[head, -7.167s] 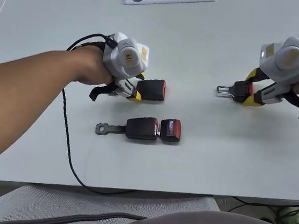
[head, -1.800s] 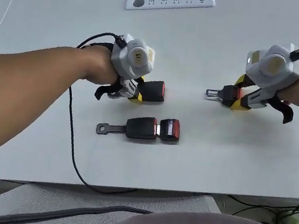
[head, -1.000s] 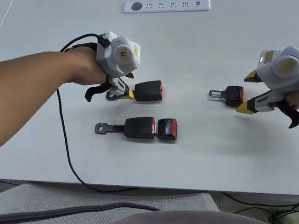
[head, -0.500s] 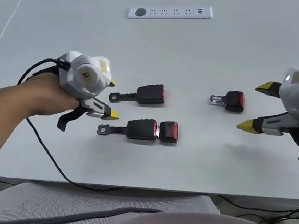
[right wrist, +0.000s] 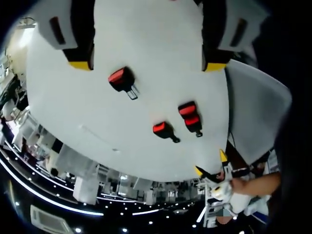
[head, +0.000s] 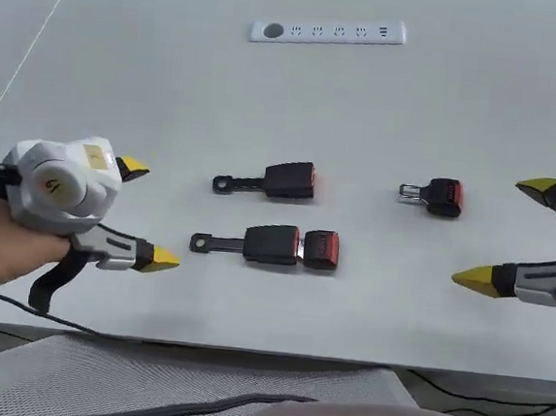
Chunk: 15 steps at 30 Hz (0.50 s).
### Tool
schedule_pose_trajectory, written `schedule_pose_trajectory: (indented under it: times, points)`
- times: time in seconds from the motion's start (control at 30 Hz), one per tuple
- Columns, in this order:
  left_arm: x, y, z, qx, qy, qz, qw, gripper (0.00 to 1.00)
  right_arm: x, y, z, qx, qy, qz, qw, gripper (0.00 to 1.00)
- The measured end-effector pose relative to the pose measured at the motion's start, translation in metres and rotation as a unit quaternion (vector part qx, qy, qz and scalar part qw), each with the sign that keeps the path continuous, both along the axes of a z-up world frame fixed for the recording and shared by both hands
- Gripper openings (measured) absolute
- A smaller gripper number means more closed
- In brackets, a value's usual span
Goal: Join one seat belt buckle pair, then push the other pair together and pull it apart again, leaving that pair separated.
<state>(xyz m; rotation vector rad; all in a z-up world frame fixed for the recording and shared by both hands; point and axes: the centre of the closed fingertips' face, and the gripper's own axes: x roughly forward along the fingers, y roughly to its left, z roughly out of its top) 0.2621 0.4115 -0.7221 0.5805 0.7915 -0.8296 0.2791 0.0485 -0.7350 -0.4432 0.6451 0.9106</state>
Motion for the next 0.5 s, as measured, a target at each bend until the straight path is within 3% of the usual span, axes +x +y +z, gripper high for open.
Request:
schedule_pose_trajectory:
  times: [0.13, 0.3, 0.5]
  points:
    - [-0.008, 0.007, 0.000, -0.011, 0.000, 0.018, 0.9998, 0.88, -0.005, -0.001, 0.001, 0.014, 0.008, -0.017, 0.9997, 1.00]
    - [-0.014, 0.010, 0.001, -0.027, -0.006, 0.038, 0.9989, 1.00, -0.012, -0.003, 0.003, 0.017, 0.007, -0.028, 0.9994, 1.00]
    - [-0.016, 0.016, -0.002, -0.034, -0.006, 0.059, 0.9977, 1.00, -0.018, -0.003, 0.001, 0.007, -0.001, -0.031, 0.9995, 1.00]
